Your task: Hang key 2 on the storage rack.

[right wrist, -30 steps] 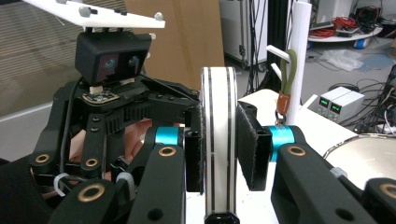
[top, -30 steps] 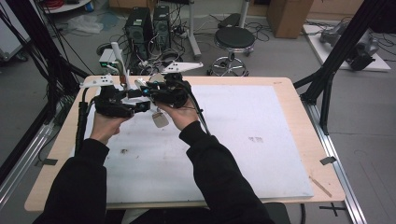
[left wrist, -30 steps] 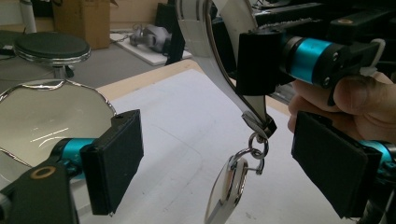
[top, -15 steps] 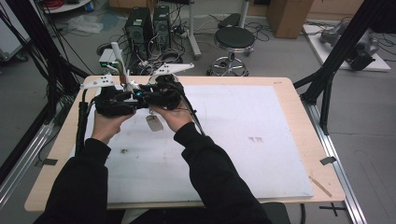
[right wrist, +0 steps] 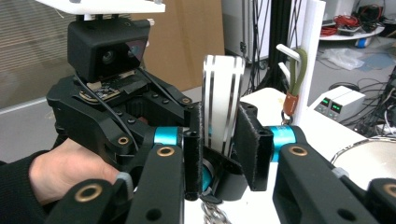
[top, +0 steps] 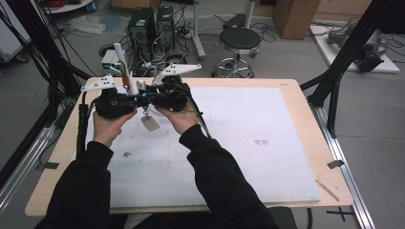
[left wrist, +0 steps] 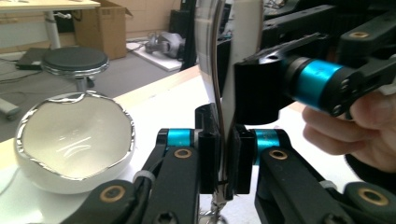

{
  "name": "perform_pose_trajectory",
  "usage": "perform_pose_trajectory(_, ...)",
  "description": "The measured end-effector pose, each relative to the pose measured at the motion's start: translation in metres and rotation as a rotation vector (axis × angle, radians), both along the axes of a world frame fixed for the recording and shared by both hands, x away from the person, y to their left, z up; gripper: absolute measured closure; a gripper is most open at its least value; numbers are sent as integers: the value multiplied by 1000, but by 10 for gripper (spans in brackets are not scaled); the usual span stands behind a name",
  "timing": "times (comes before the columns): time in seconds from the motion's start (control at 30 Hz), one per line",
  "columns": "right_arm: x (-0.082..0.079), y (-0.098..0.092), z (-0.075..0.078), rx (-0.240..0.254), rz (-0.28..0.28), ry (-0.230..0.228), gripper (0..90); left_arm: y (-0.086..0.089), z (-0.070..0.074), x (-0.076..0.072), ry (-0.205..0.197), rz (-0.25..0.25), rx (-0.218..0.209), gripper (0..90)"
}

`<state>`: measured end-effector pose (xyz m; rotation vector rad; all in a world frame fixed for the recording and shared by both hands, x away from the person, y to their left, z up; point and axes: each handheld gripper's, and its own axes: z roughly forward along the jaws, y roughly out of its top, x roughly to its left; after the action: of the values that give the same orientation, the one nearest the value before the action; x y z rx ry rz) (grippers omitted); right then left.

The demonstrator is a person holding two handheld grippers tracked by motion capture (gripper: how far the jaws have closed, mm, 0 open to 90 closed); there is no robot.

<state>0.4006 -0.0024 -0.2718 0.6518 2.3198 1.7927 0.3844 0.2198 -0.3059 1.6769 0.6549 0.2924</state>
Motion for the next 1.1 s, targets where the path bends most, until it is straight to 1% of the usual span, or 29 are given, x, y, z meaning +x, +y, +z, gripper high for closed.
perform_pose_trajectory(0.03, 0, -1, 0, 5, -1, 7, 710, 1, 0, 0, 4, -3, 2, 861)
perform_pose_trajectory(0.1, 0, -4, 2, 31, -3, 16, 680, 2, -1, 1, 6, -12, 20, 862)
perform_pose_trajectory(0.13, 0, -4, 2, 31, -3, 16, 680, 2, -1, 1, 6, -12, 20, 863)
perform_pose_trajectory(0.17, 1, -10, 4, 45, -14, 17, 622, 2, -1, 1, 6, -8, 47, 864)
perform_pose_trajectory(0.2, 1, -12, 5, 51, -15, 20, 603, 2, -1, 1, 4, -5, 53, 864)
perform_pose_trajectory(0.3, 1, -20, 6, 58, -35, 21, 560, 3, -1, 1, 2, -1, 52, 864)
perform_pose_trajectory(0.33, 1, -20, 6, 58, -35, 21, 560, 4, -1, 1, 3, 0, 53, 864)
perform_pose_trajectory(0.4, 0, -30, 5, 66, -51, 19, 522, 8, 0, 1, -2, 18, 58, 864)
perform_pose_trajectory(0.43, 0, -30, 5, 66, -51, 19, 522, 8, 0, 1, -2, 18, 58, 864)
perform_pose_trajectory(0.47, -1, -38, 2, 66, -68, 26, 473, 9, 1, 1, -3, 30, 56, 864)
perform_pose_trajectory(0.5, -1, -38, 2, 66, -68, 26, 473, 11, 2, 1, -7, 45, 56, 864)
perform_pose_trajectory(0.53, -1, -47, -1, 57, -86, 31, 439, 15, 4, 3, -3, 79, 50, 863)
perform_pose_trajectory(0.57, -1, -51, -4, 50, -91, 39, 420, 16, 5, 4, -4, 94, 54, 863)
perform_pose_trajectory(0.63, -1, -59, -9, 21, -92, 64, 400, 17, 7, 5, -5, 104, 60, 863)
perform_pose_trajectory(0.67, -2, -64, -12, 8, -106, 68, 391, 20, 12, 7, -12, 118, 77, 863)
perform_pose_trajectory(0.7, -3, -69, -14, 1, -115, 68, 382, 20, 12, 7, -12, 118, 77, 863)
perform_pose_trajectory(0.73, -4, -75, -17, -3, -121, 71, 361, 21, 15, 8, -18, 125, 84, 863)
perform_pose_trajectory(0.77, -4, -75, -17, -3, -121, 71, 361, 23, 18, 9, -26, 131, 92, 863)
perform_pose_trajectory(0.8, -5, -82, -20, -4, -131, 76, 335, 24, 21, 11, -31, 136, 101, 863)
perform_pose_trajectory(0.83, -7, -98, -26, -9, -167, 91, 288, 27, 27, 13, -33, 151, 104, 863)
perform_pose_trajectory(0.87, -7, -104, -28, -10, -177, 99, 269, 27, 27, 13, -33, 151, 104, 863)
perform_pose_trajectory(0.9, -8, -111, -32, -4, -185, 108, 247, 29, 30, 15, -30, 154, 98, 863)
perform_pose_trajectory(0.93, -8, -119, -35, -7, -193, 124, 216, 32, 34, 18, -31, 160, 100, 863)
perform_pose_trajectory(0.97, -8, -119, -35, -7, -193, 124, 216, 32, 34, 18, -31, 160, 100, 863)
perform_pose_trajectory(1.0, -9, -133, -44, -13, -199, 156, 177, 36, 37, 20, -33, 164, 111, 863)
perform_pose_trajectory(1.03, -9, -133, -44, -13, -199, 156, 177, 36, 37, 20, -33, 164, 111, 863)
perform_pose_trajectory(1.1, -12, -148, -53, -14, -223, 158, 129, 40, 39, 23, -35, 171, 126, 863)
